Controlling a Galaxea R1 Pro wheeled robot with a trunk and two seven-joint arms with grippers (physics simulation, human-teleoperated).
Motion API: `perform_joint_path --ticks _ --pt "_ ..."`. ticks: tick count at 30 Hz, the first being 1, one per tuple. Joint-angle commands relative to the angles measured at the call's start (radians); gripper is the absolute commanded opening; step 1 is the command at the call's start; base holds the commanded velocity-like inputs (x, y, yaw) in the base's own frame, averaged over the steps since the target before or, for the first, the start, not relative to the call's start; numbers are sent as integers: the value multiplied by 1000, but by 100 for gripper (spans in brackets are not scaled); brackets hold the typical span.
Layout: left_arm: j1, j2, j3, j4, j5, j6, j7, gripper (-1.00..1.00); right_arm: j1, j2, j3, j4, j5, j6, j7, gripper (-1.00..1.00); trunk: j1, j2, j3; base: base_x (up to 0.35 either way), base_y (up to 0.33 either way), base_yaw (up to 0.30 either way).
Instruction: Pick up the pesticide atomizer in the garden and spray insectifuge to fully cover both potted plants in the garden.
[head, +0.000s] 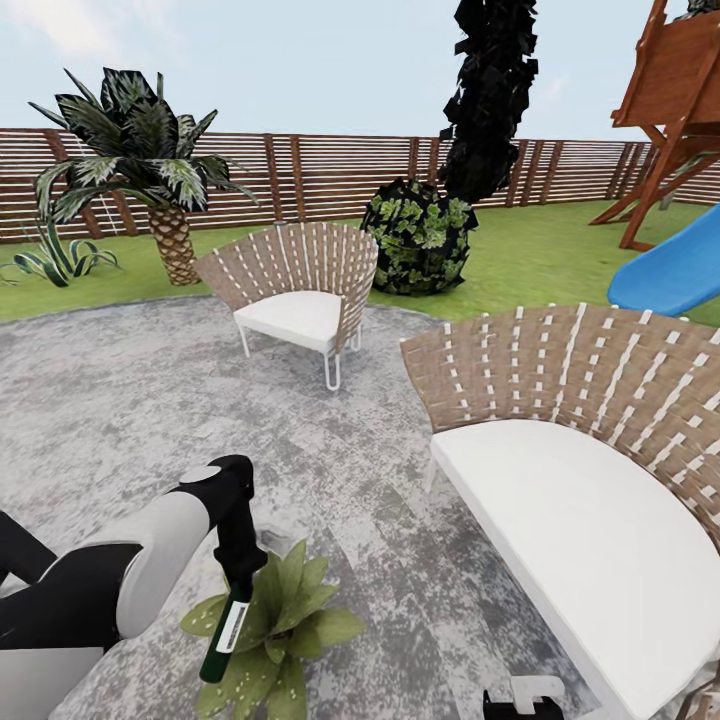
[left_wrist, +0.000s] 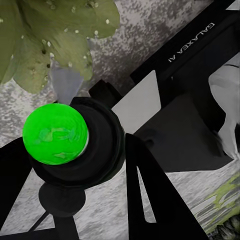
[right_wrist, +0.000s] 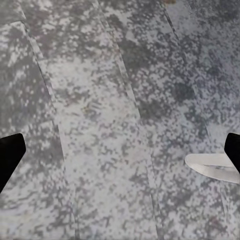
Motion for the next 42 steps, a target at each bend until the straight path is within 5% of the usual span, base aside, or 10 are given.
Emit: perform_joint_path --ticks 1,28,42 --pt "0 -1 5 -2 -10 11 -8 -100 -1 0 1 1 9 -1 -6 100 0 0 -1 0 0 11" --pt "0 -5 8 -9 -9 13 -8 -100 -1 -2 1 2 9 -1 -5 100 0 0 -1 58 0 -60" --pt "0 -4 5 -2 -11 13 -8 -100 -1 -2 1 1 9 -1 -5 100 0 0 -1 -239 -156 -197"
